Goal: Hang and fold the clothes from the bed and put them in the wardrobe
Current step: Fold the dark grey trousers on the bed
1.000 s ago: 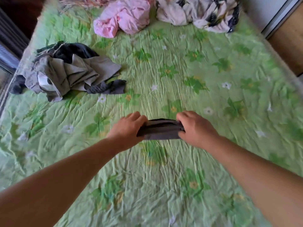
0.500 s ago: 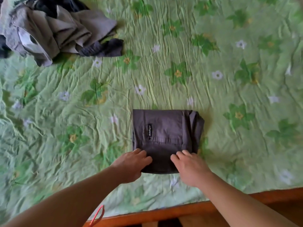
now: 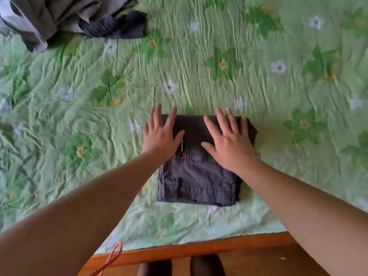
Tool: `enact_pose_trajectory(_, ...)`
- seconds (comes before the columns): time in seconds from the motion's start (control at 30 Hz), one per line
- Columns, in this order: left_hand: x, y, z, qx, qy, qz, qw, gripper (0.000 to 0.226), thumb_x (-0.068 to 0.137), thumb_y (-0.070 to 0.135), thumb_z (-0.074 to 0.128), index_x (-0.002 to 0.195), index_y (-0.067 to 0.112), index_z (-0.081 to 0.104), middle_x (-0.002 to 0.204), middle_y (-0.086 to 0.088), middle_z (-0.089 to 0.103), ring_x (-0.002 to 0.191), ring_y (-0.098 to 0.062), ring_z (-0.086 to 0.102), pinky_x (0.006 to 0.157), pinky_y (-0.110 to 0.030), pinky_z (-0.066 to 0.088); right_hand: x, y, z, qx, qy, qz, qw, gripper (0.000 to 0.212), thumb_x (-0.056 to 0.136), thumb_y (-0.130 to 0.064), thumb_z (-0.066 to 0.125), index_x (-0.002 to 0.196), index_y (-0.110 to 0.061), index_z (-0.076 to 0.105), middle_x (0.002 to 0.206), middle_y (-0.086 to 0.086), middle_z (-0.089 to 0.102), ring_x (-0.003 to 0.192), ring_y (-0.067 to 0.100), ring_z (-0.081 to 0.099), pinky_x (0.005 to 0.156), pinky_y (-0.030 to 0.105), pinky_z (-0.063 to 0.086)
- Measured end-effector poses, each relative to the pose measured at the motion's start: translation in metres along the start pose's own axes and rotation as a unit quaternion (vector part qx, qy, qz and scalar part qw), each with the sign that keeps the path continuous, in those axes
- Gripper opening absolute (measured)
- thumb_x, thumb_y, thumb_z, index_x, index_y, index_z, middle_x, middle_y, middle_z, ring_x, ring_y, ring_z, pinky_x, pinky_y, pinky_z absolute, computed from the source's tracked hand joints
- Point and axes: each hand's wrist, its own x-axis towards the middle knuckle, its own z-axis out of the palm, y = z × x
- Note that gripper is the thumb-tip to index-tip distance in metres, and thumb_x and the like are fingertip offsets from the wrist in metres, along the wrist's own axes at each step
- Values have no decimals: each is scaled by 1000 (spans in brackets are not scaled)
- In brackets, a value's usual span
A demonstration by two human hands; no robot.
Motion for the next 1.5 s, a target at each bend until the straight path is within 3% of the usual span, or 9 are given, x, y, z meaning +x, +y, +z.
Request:
enact_pose_trajectory(0.1,-6,-13,23,102,-20,132,986,77,97,69,25,156,39,-13,165,-11,-18,153,-29,-16,123,-54,10,-15,-4,30,-18,-53,-3,998,81,95,-72,29,162,-31,8,170,11,0,156,34,0,115,72,8)
enact_pose_trajectory(0.27,-7,-26,55,144,6,133,981,77,98,68,22,158,33,-13,165,-17,-17,153,-33,-12,122,-55,11,-20,-6,64,-18,-67,20,997,79,95,-75,10,160,-34,-9,168,8,-18,155,30,-14,116,71,0)
enact_pose_trajectory(0.5,-28,-18,41,85,19,90,992,75,99,62,32,159,34,-1,165,-17,-14,153,-33,-10,124,-50,13,-40,-8,49,13,-9,55,998,72,99,-69,27,160,-31,21,169,13,3,156,31,2,116,71,11)
enact_pose_trajectory(0.83,-93,-28,65,103,-26,107,989,71,99,62,28,159,34,3,164,-22,-11,152,-41,-3,123,-53,16,-94,-28,62,31,-94,105,990,77,96,-76,17,161,-37,6,170,9,-5,155,37,-3,114,74,14)
enact_pose_trajectory(0.93,-95,-22,56,35,-31,77,996,75,96,57,47,158,40,9,166,-14,-14,154,-34,-3,124,-44,11,-93,-28,46,94,-49,112,988,72,95,-67,45,158,-34,29,168,14,6,154,38,9,114,65,22)
enact_pose_trajectory(1.03,-94,-15,37,-181,-21,-49,982,66,91,33,70,147,41,37,160,-6,6,144,-22,25,116,-33,28,-85,-22,27,271,78,248,927,49,84,-32,78,130,-21,65,154,26,28,138,48,35,111,49,34)
enact_pose_trajectory(1.2,-81,-9,5,-397,-79,-153,901,56,82,0,73,121,38,59,108,-1,56,89,-9,65,77,-23,56,-59,2,-2,535,-54,387,749,36,73,-12,83,93,-32,60,113,5,58,87,14,57,70,24,44)
enact_pose_trajectory(1.27,-75,-5,-5,-387,-124,-128,905,57,79,-4,73,119,36,60,96,1,63,72,3,63,61,-15,52,-54,4,-11,527,-99,320,781,43,71,-7,82,91,-34,55,100,0,63,72,11,54,59,22,40)
enact_pose_trajectory(1.5,-66,24,-72,-290,-165,-63,941,61,77,3,72,132,25,55,107,-4,65,94,-22,65,85,-39,57,-55,-10,-76,375,-110,213,895,35,81,-8,67,113,-22,69,112,-2,69,107,22,63,78,20,37)
